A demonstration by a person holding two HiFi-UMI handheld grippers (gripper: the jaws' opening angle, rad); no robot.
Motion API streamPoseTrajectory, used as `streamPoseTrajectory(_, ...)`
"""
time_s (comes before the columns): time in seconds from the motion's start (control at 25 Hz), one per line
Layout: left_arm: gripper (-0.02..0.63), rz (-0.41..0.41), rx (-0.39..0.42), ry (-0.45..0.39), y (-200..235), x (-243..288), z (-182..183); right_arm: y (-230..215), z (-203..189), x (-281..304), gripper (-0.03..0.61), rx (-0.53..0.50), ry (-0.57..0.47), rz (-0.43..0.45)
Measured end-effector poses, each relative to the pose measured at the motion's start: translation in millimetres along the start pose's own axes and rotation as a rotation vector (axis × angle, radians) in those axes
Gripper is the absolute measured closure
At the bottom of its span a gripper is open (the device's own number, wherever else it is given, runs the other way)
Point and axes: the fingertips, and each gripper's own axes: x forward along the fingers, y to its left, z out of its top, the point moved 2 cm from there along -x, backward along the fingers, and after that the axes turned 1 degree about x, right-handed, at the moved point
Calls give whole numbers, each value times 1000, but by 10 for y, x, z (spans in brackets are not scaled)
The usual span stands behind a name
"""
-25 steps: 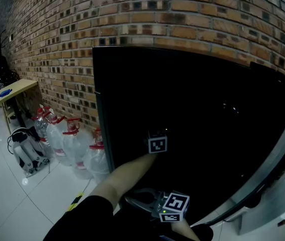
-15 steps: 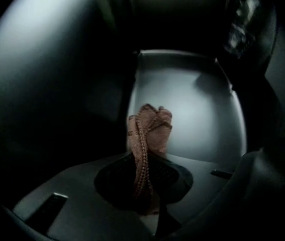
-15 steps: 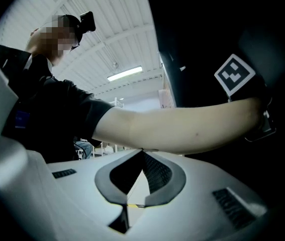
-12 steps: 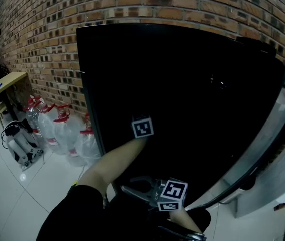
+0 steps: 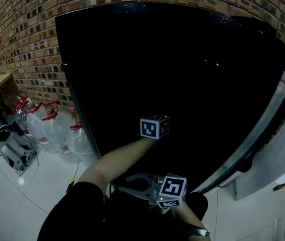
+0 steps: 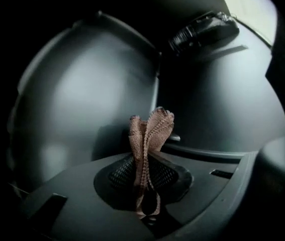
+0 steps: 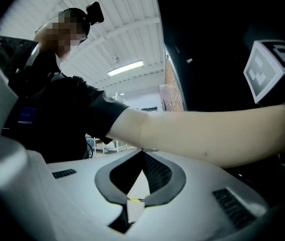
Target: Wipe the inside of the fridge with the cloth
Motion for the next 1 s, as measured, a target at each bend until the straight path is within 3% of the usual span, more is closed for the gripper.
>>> streamPoseTrajectory(0.16, 560, 41, -30, 69, -25, 238, -243, -84, 54, -91, 574, 25, -33, -36)
streamPoseTrajectory(0.36, 560, 40, -72, 95, 39, 418, -442, -153, 34, -128, 574, 51, -41, -56)
streamPoseTrajectory(0.52, 561, 47, -32, 144, 46, 519, -492, -246, 38, -128, 574, 64, -46, -60)
streamPoseTrajectory(0.72, 558, 77, 118, 184, 76, 506, -532, -278, 39, -95, 574, 55, -28, -45)
streamPoseTrajectory(1.0, 558, 149, 117, 204, 461, 267, -462, -324, -2, -66, 574, 70, -48, -23)
